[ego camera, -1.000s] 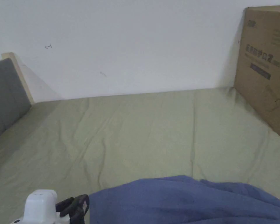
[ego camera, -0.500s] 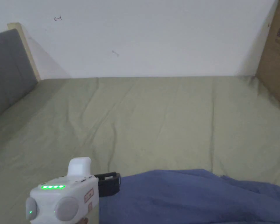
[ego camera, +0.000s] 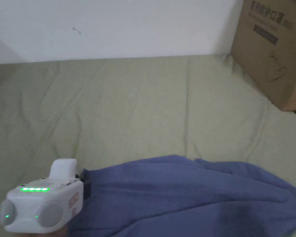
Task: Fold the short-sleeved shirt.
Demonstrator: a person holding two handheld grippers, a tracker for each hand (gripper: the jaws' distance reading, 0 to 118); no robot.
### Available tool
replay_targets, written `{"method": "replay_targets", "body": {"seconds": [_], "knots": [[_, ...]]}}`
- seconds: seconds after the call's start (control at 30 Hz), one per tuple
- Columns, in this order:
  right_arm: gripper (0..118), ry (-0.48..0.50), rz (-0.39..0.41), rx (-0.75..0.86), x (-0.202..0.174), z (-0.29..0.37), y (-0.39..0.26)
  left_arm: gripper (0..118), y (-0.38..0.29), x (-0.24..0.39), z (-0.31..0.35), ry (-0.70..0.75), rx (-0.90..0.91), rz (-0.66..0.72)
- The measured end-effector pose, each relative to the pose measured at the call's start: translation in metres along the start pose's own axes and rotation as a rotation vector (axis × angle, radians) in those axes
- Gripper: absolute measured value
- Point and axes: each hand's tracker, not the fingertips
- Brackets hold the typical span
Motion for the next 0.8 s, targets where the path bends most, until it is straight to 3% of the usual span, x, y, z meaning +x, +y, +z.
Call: {"method": "replay_targets", "body": {"seconds": [0.13, 0.17, 0.2, 0.23, 0.27, 0.3, 0.4, 0.43, 0.47, 0.5, 0.53, 0.57, 0.6, 0.77, 0.8], "knots": [[0, -0.058, -0.063, -0.066, 0.026, -0.012, -0.020, 2, 0.017, -0.013, 0.027, -0.006, 0.090, 0.020], [11, -0.056, -0.063, -0.090, 0.035, -0.019, -0.024, 2, 0.022, -0.018, 0.032, -0.013, 0.102, 0.034], [34, -0.052, -0.066, -0.116, 0.047, -0.030, -0.028, 2, 0.027, -0.024, 0.037, 0.004, 0.120, 0.026], [82, -0.053, -0.071, -0.170, 0.060, -0.045, -0.032, 2, 0.029, -0.028, 0.043, 0.010, 0.133, 0.037], [109, -0.073, -0.082, -0.222, 0.069, -0.060, -0.035, 2, 0.030, -0.031, 0.045, 0.010, 0.141, 0.040], [113, -0.082, -0.095, -0.263, 0.076, -0.076, -0.038, 2, 0.031, -0.033, 0.047, 0.009, 0.147, 0.042], [112, -0.028, -0.207, -0.295, 0.089, -0.107, -0.034, 2, 0.032, -0.021, 0.051, -0.002, 0.143, 0.041], [103, -0.001, -0.238, -0.317, 0.090, -0.115, -0.033, 2, 0.031, -0.019, 0.051, -0.002, 0.141, 0.029], [55, 0.035, -0.251, -0.339, 0.090, -0.122, -0.032, 2, 0.030, -0.016, 0.050, 0.004, 0.138, 0.016], [0, 0.145, -0.273, -0.347, 0.091, -0.125, -0.031, 2, 0.031, -0.012, 0.054, 0.007, 0.137, 0.007], [0, 0.179, -0.257, -0.389, 0.086, -0.137, -0.032, 2, 0.030, -0.010, 0.055, 0.003, 0.135, 0.006], [0, 0.022, -0.195, -0.388, 0.083, -0.134, -0.041, 2, 0.030, -0.008, 0.056, -0.003, 0.131, 0.003], [0, 0.070, -0.197, -0.396, 0.079, -0.133, -0.042, 2, 0.030, -0.005, 0.059, -0.007, 0.127, 0.008], [0, 0.052, -0.185, -0.272, 0.070, -0.101, -0.001, 2, 0.041, -0.005, 0.097, -0.028, 0.173, 0.013], [0, 0.099, -0.137, -0.241, 0.065, -0.089, 0.015, 2, 0.046, -0.005, 0.107, -0.031, 0.189, 0.013]]}}
